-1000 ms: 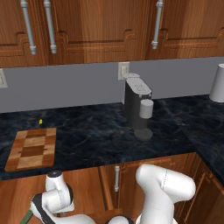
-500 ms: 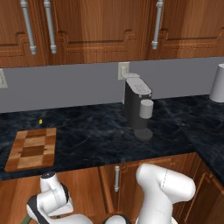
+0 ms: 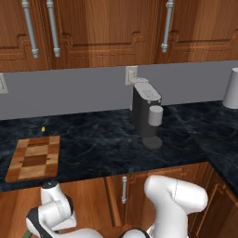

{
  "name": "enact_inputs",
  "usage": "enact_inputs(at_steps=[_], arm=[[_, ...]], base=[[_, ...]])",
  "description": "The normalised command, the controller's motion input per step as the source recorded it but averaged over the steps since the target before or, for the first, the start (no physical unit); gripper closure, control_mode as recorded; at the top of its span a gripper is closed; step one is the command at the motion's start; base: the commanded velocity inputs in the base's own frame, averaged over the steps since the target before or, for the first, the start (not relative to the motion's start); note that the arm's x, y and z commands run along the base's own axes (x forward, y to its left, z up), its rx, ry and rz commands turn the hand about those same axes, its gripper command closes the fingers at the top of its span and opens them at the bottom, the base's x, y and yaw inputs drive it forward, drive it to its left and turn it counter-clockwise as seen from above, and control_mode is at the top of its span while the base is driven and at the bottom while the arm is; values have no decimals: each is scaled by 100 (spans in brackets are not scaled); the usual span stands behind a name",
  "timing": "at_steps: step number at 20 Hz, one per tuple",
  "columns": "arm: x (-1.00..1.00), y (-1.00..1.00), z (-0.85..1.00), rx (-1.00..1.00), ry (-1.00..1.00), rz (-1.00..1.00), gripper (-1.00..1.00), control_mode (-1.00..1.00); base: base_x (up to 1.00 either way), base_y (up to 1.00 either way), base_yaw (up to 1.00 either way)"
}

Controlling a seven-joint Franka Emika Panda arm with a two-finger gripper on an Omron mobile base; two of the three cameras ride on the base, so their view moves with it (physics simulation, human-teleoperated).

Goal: Open the drawer on the left and place the cutting tools on the cutting board.

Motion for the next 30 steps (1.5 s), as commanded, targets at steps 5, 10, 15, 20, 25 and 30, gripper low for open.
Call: enact_inputs(at_steps=[5,10,15,20,25,30], arm=[[-5,0,89,10,-5,0,100,-100],[0,0,50,2,0,0,100,-100],[-4,0,34,0,0,0,100,-100],[2,0,46,0,0,0,100,-100],[-2,0,50,0,3,0,100,-100],[-36,0,33,0,7,0,100,-100]], base=[[0,0,0],[0,0,0],[0,0,0],[0,0,0],[0,0,0],[0,0,0]])
